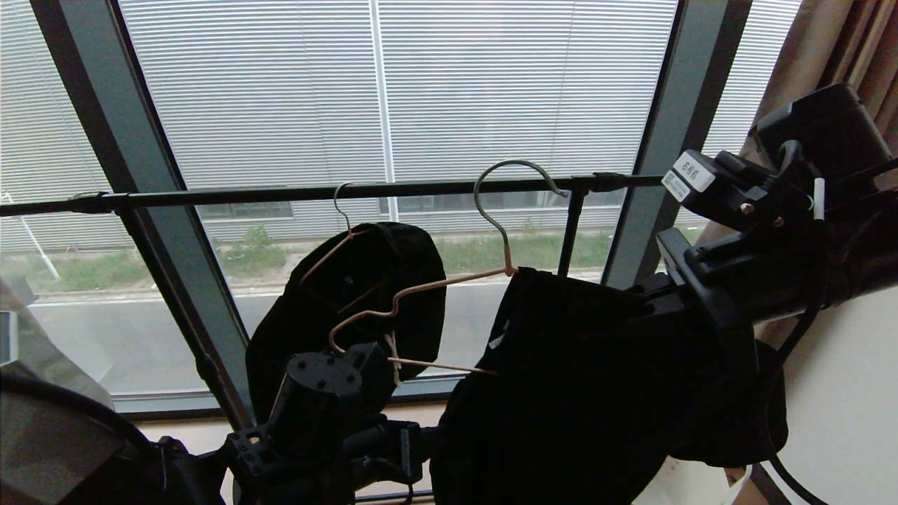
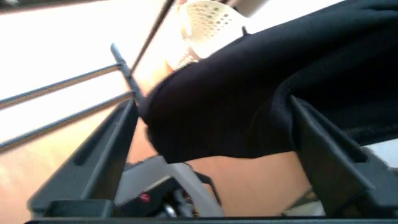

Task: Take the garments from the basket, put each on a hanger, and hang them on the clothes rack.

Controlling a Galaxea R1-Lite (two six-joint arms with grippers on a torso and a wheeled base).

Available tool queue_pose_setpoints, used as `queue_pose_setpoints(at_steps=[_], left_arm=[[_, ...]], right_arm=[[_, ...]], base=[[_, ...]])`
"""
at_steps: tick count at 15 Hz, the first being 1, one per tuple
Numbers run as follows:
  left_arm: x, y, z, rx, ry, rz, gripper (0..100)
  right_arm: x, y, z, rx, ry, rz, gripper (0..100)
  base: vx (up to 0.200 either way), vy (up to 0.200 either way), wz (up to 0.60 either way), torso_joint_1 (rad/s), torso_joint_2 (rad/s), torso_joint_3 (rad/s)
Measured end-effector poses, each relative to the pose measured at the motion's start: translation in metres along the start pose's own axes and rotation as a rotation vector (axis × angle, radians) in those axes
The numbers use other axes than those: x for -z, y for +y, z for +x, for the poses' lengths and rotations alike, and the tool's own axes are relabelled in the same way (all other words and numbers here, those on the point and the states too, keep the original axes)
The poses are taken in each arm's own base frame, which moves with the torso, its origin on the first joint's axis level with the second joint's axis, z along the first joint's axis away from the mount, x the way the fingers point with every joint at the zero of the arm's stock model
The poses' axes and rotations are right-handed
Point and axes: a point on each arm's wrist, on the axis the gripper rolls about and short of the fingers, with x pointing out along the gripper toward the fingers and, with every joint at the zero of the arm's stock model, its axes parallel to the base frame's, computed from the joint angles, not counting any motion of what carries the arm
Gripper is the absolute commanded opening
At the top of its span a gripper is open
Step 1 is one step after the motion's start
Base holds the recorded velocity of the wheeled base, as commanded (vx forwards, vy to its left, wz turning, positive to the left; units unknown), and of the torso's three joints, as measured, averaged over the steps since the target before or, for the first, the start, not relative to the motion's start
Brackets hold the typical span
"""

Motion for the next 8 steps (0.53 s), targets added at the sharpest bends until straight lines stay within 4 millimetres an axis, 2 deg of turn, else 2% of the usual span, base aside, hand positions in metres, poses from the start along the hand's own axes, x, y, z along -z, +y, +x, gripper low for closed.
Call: queue_pose_setpoints(at_steps=[3,8], left_arm=[[0.000,0.000,-0.005,0.004,-0.005,0.003,0],[-0.002,0.001,-0.024,0.009,-0.037,0.001,0]], right_arm=[[0.000,0.001,-0.001,0.001,-0.003,-0.001,0],[0.005,-0.003,-0.007,0.026,0.002,0.019,0]], base=[[0.000,0.000,0.00,0.000,0.00,0.000],[0.000,0.000,0.00,0.000,0.00,0.000]])
